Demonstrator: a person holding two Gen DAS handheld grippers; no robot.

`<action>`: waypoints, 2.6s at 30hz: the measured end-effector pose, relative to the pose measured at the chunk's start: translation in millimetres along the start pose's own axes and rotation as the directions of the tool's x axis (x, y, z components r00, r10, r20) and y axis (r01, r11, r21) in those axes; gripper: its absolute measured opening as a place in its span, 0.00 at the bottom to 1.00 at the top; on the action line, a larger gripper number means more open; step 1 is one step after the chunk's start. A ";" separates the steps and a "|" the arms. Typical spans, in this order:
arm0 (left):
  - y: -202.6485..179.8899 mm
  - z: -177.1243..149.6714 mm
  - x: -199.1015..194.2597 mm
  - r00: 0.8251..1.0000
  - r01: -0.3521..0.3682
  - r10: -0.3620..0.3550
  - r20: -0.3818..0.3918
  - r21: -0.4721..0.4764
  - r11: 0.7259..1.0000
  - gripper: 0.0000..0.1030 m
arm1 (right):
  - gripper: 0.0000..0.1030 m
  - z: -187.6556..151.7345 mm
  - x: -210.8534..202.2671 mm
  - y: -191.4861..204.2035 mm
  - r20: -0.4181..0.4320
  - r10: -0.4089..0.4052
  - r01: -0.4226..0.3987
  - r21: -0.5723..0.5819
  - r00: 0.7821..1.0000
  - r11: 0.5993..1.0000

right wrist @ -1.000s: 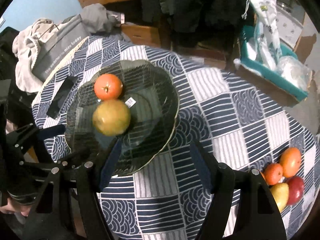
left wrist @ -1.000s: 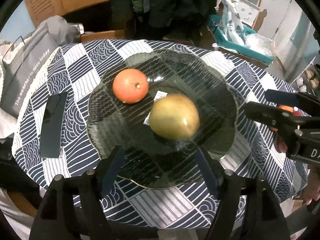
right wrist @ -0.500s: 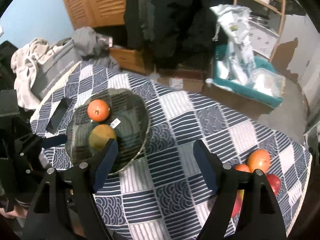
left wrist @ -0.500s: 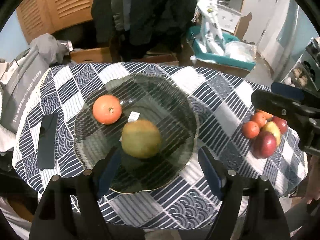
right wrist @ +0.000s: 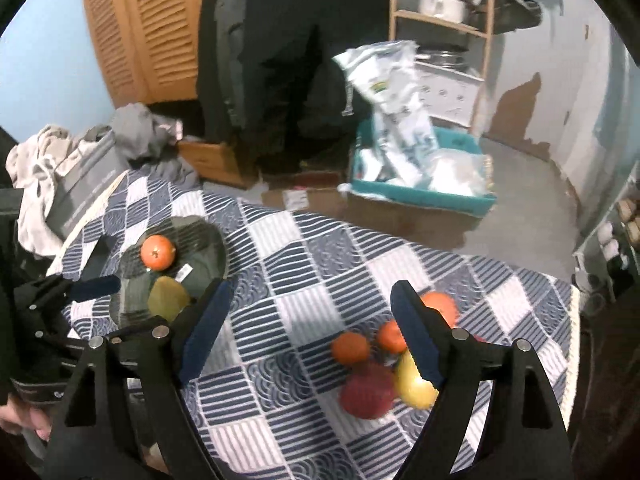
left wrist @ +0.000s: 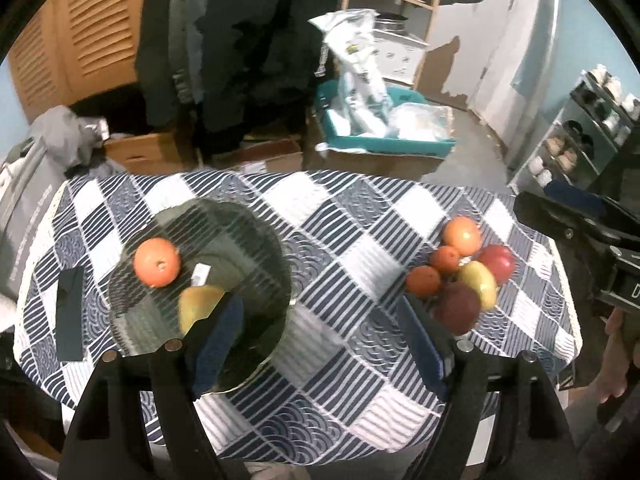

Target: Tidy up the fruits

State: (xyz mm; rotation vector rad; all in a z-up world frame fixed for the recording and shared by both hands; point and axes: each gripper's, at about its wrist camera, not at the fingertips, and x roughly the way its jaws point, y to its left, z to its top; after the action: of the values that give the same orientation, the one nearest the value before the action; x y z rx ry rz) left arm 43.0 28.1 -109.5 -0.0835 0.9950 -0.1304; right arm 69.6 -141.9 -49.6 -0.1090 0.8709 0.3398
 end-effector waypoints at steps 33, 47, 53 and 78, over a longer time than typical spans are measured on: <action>-117.0 0.9 11.1 0.998 0.067 -0.064 -0.022 0.149 0.987 0.85 | 0.81 -61.9 -62.9 -123.5 0.042 -0.150 0.139 0.193 0.988 0.971; -144.9 -12.8 73.2 0.991 0.056 -0.027 -0.134 0.213 0.975 0.85 | 0.81 -94.6 -10.8 -145.0 -0.116 -0.145 0.168 0.219 0.983 0.961; -157.1 -20.4 105.2 0.981 0.075 -0.033 -0.190 0.221 0.972 0.85 | 0.81 -112.0 11.5 -155.1 -0.188 -0.144 0.188 0.243 0.972 0.952; -169.9 -35.0 172.9 0.953 0.156 -0.093 -0.289 0.203 0.967 0.76 | 0.81 -135.0 49.8 -171.1 -0.277 -0.126 0.199 0.256 0.953 0.946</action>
State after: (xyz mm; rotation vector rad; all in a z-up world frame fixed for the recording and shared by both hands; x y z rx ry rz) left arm 94.4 -165.8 -250.0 0.0807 1.2492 -0.3786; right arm 58.1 -321.8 -181.9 0.0398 1.1519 0.0415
